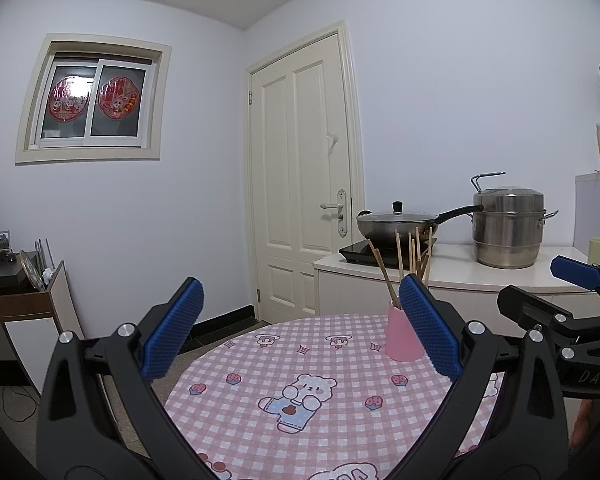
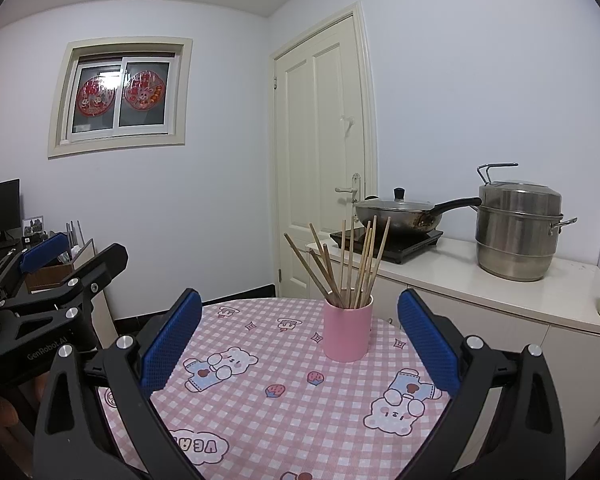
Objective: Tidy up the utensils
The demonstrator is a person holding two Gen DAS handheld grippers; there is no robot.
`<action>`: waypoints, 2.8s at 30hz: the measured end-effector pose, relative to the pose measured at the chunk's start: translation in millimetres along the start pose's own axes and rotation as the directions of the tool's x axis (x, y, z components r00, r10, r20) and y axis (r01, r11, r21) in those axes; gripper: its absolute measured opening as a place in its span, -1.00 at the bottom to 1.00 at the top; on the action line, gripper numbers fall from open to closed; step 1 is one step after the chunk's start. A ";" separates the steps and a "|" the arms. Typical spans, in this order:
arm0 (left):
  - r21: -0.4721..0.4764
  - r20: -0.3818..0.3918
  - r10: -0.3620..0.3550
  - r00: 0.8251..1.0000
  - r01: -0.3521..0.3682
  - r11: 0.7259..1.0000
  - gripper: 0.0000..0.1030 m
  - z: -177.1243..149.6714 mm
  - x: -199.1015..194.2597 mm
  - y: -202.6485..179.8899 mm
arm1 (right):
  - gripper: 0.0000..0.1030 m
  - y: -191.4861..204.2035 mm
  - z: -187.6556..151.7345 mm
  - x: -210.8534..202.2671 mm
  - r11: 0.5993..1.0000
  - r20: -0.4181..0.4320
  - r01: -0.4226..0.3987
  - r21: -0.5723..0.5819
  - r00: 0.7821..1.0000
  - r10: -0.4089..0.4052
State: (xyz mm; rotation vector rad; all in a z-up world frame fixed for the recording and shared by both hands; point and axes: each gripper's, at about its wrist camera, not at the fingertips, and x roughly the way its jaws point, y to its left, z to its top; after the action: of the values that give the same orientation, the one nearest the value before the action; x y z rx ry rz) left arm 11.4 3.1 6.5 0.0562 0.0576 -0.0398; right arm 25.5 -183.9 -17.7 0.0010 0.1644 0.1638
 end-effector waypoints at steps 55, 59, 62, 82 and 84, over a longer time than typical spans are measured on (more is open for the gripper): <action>0.006 -0.015 0.001 1.000 -0.001 1.000 0.87 -2.2 3.6 -2.7 | 0.84 -3.8 -2.7 5.7 1.000 -0.021 -0.007 -0.005 1.000 0.006; 0.007 -0.016 0.002 1.000 -0.001 1.000 0.87 -3.5 3.6 -3.0 | 0.84 -4.1 -2.9 6.1 1.000 -0.023 -0.005 -0.004 1.000 0.005; 0.006 -0.018 0.001 1.000 -0.001 1.000 0.87 -4.4 4.1 -3.2 | 0.84 -3.6 -3.4 5.3 1.000 -0.024 -0.004 -0.003 1.000 0.004; 0.007 -0.022 0.001 1.000 -0.001 1.000 0.87 -5.4 5.3 -4.3 | 0.84 -3.4 -5.0 5.3 1.000 -0.028 -0.003 -0.003 1.000 0.003; 0.006 -0.023 0.001 1.000 0.000 1.000 0.87 -5.2 5.4 -4.1 | 0.84 -3.3 -6.2 4.5 1.000 -0.028 -0.003 -0.002 1.000 0.003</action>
State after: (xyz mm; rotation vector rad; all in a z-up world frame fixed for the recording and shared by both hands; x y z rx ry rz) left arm 16.3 -0.9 0.8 0.0632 0.0802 -0.0388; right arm 29.5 -186.5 -24.6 -0.0035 0.1922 0.1671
